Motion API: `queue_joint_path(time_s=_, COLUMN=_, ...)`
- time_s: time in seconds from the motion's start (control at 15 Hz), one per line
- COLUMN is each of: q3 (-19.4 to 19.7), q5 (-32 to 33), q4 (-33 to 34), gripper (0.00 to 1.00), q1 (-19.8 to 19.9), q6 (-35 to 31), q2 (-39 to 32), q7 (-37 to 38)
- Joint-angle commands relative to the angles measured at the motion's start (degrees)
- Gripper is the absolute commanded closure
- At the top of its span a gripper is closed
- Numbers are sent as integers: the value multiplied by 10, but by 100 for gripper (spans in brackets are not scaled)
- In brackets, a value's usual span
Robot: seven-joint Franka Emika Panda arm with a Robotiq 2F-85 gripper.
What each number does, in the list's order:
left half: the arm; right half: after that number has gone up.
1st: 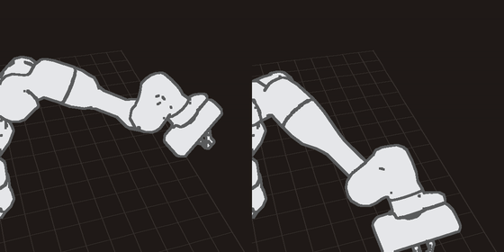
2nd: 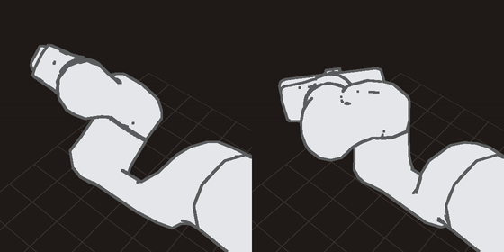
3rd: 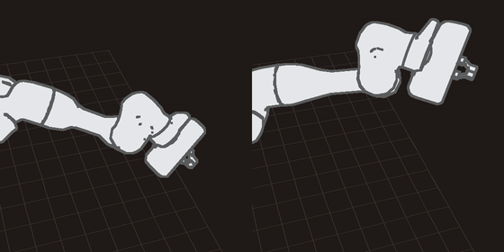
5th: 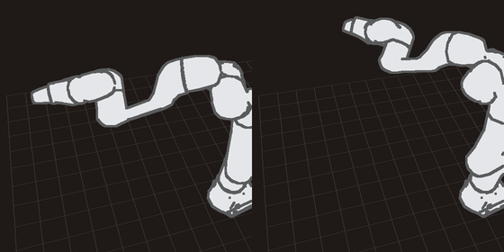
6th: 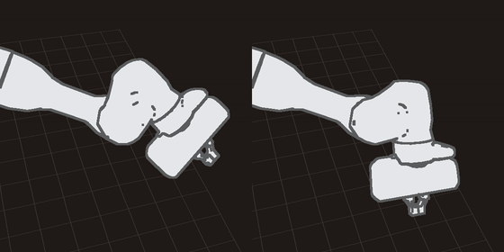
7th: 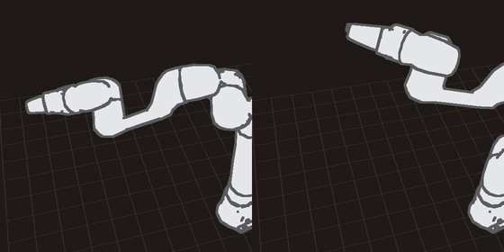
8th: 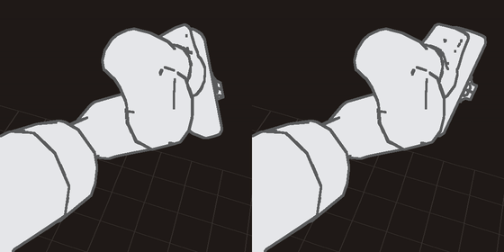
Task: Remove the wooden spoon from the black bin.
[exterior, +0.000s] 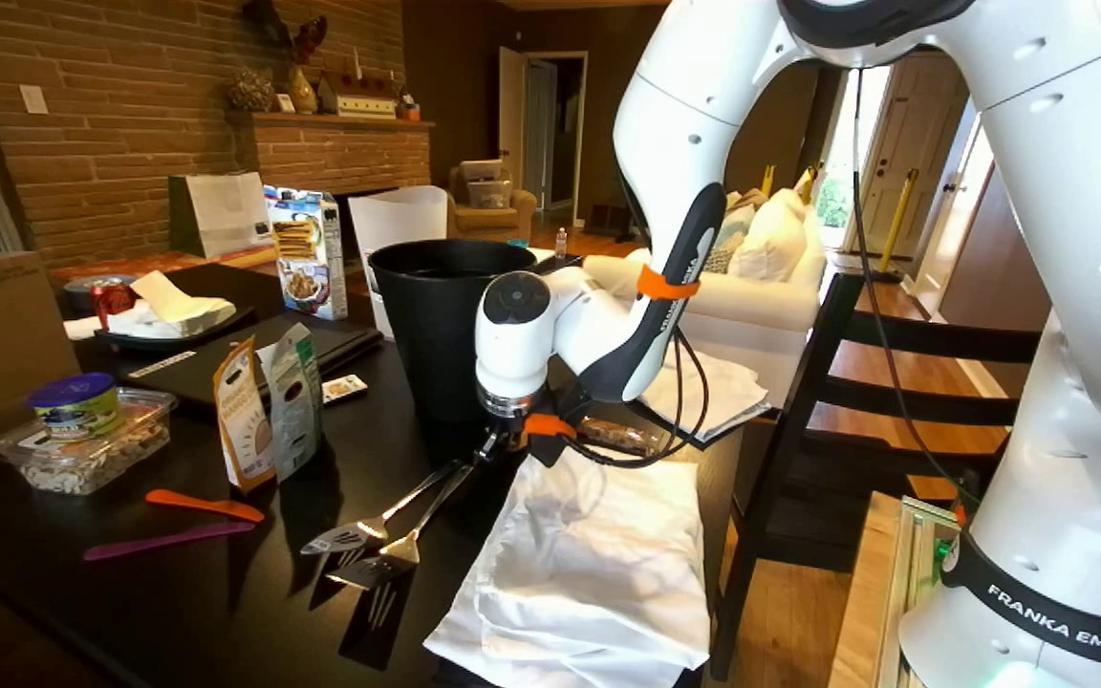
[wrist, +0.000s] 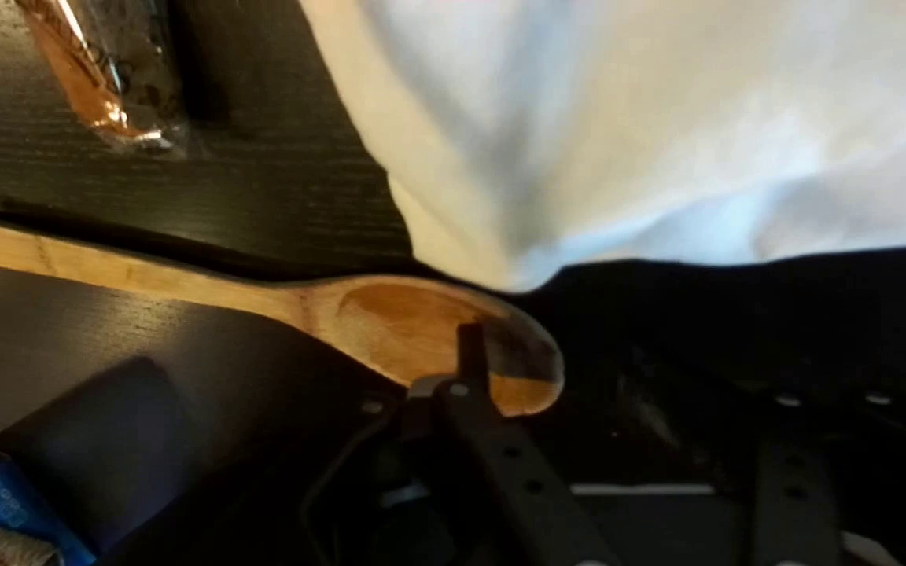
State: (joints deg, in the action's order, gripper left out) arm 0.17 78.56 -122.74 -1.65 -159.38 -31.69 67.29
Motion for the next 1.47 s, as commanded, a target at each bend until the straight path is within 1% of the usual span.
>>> queue_joint_path(time_s=0.0, q3=-15, q5=-45, q4=-3, gripper=19, q1=19, q6=-31, q2=-3, q7=-12)
queue_joint_path(time_s=0.13, q3=-24, q5=-74, q4=-11, gripper=5, q1=29, q6=-46, q2=15, q7=-22)
queue_joint_path(time_s=0.2, q3=-31, q5=-93, q4=-17, gripper=1, q1=34, q6=-52, q2=24, q7=-32)
queue_joint_path(time_s=0.4, q3=-65, q5=-163, q4=-37, gripper=0, q1=58, q6=-53, q2=62, q7=-87)
queue_joint_path(time_s=0.6, q3=-103, q5=-232, q4=-50, gripper=0, q1=87, q6=-30, q2=104, q7=-165)
queue_joint_path(time_s=0.67, q3=-70, q5=-289, q4=-57, gripper=0, q1=53, q6=-30, q2=122, q7=-215)
queue_joint_path(time_s=0.87, q3=-61, q5=-395, q4=-63, gripper=0, q1=43, q6=23, q2=167, q7=-343)
queue_joint_path(time_s=1.07, q3=-43, q5=-480, q4=-57, gripper=0, q1=26, q6=100, q2=206, q7=-452)
queue_joint_path(time_s=1.2, q3=-32, q5=-517, q4=-49, gripper=0, q1=16, q6=159, q2=229, q7=-502)
queue_joint_path(time_s=1.4, q3=-20, q5=-531, q4=-40, gripper=0, q1=10, q6=225, q2=261, q7=-544)
